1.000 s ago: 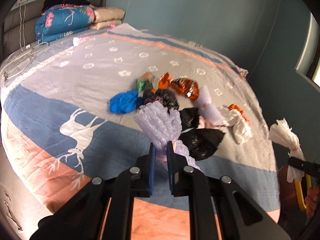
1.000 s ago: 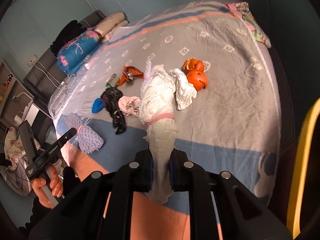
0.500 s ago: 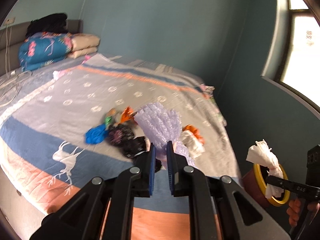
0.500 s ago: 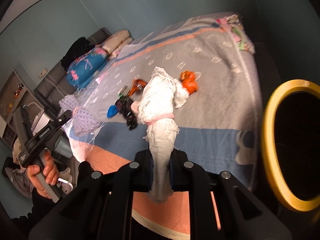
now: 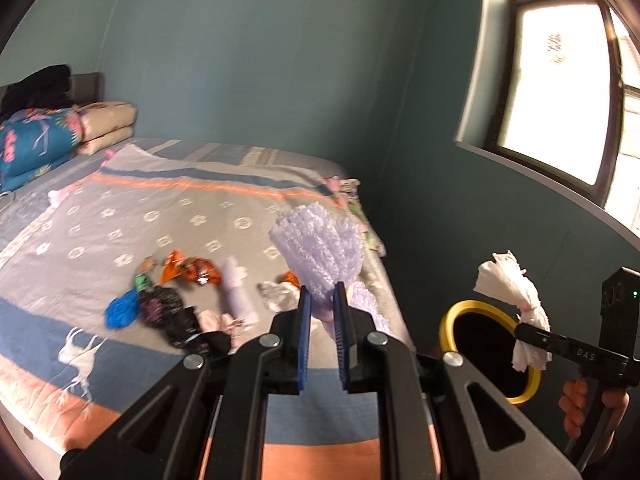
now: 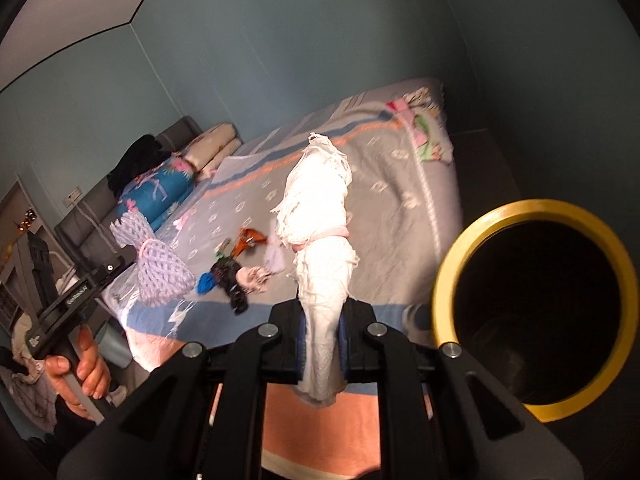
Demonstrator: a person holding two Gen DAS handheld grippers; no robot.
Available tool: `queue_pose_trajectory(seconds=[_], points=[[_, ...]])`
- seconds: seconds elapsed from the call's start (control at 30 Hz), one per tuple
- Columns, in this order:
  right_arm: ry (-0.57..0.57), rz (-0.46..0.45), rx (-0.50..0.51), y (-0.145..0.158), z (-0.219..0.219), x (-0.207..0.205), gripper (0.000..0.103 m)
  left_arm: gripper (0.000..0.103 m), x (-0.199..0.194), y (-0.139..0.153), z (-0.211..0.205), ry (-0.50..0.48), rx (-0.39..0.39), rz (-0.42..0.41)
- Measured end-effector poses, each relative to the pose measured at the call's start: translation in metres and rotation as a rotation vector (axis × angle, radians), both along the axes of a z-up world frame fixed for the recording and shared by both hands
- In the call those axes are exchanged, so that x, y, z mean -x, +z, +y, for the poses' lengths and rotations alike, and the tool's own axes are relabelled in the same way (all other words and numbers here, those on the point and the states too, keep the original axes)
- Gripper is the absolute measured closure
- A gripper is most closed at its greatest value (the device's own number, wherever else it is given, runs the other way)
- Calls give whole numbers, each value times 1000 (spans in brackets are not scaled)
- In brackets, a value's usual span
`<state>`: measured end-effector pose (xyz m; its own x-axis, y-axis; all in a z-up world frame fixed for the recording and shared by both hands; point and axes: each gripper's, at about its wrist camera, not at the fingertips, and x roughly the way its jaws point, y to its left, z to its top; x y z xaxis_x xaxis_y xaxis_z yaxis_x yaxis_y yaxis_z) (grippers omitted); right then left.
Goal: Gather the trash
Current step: 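Carry the lilac mesh net with the left tool toward the yellow-rimmed bin while the right tool carries the tissue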
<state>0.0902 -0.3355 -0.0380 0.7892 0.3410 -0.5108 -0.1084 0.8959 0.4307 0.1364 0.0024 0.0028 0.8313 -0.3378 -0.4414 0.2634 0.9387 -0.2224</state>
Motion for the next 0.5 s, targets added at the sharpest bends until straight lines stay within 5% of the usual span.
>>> queue_pose_trajectory(seconds=[0.5], points=[[-146,-7,37,12,-59,23,91,93,-36,-3,-94,-190,-11,19]])
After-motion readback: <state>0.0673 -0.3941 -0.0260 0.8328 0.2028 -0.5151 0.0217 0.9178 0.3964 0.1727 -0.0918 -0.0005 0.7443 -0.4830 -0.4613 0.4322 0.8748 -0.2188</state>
